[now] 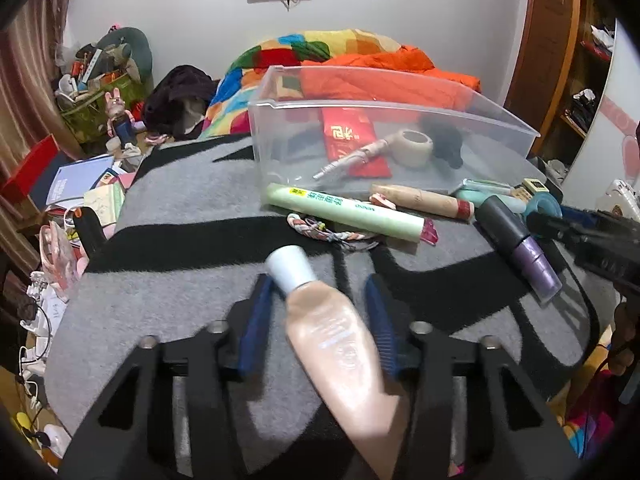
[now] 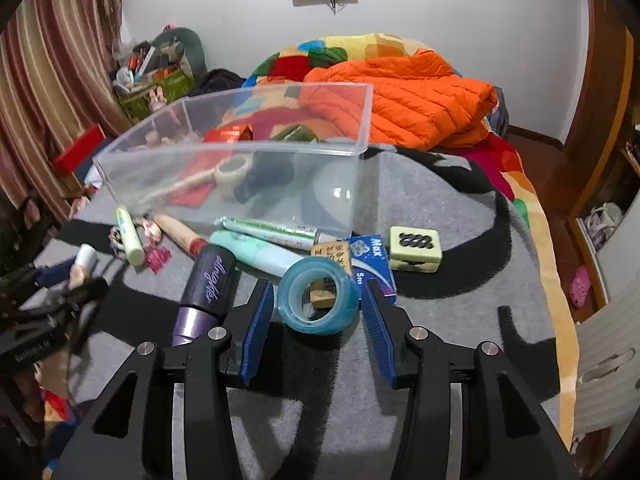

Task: Organize objects
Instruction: 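Grasp the beige cosmetic tube with the left gripper while the right grasps the blue tape, then carry the tube and blue tape into the clear box and release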

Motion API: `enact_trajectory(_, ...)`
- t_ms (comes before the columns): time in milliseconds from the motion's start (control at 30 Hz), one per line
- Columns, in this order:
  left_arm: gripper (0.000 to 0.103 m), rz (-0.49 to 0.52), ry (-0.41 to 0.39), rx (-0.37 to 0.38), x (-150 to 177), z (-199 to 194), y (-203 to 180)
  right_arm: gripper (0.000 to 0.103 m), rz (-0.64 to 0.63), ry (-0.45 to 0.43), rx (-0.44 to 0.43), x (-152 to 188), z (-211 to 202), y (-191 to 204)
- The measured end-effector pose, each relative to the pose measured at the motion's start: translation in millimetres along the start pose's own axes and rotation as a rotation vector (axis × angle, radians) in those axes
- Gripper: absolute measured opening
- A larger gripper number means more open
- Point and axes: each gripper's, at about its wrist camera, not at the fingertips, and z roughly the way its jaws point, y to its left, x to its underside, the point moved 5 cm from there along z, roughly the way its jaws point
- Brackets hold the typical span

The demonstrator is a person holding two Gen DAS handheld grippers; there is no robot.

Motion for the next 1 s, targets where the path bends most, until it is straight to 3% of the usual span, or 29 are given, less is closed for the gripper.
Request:
enact_trajectory(200, 0.033, -0.02, -0.021, 0.021, 0, -8, 6, 0.038, -0.01, -0.035, 0.044, 6, -10, -1)
enact_trajectory(367, 0.033, -0.026, -0.066, 0.034, -8, -27, 8, 0.038, 0.015, -0.06, 0.008, 1, -25, -6)
enact_trajectory(767, 0.033, -0.019, -0.204, 0.061, -66, -56, 5, 0.038, 0.025, -0.202, -0.053, -52, -61, 5)
enact_trajectory(1000, 0.033, -0.026, -0.215, 0.105, -106, -42, 0, 0.038, 0.022, -0.253, -0.075, -91, -59, 15)
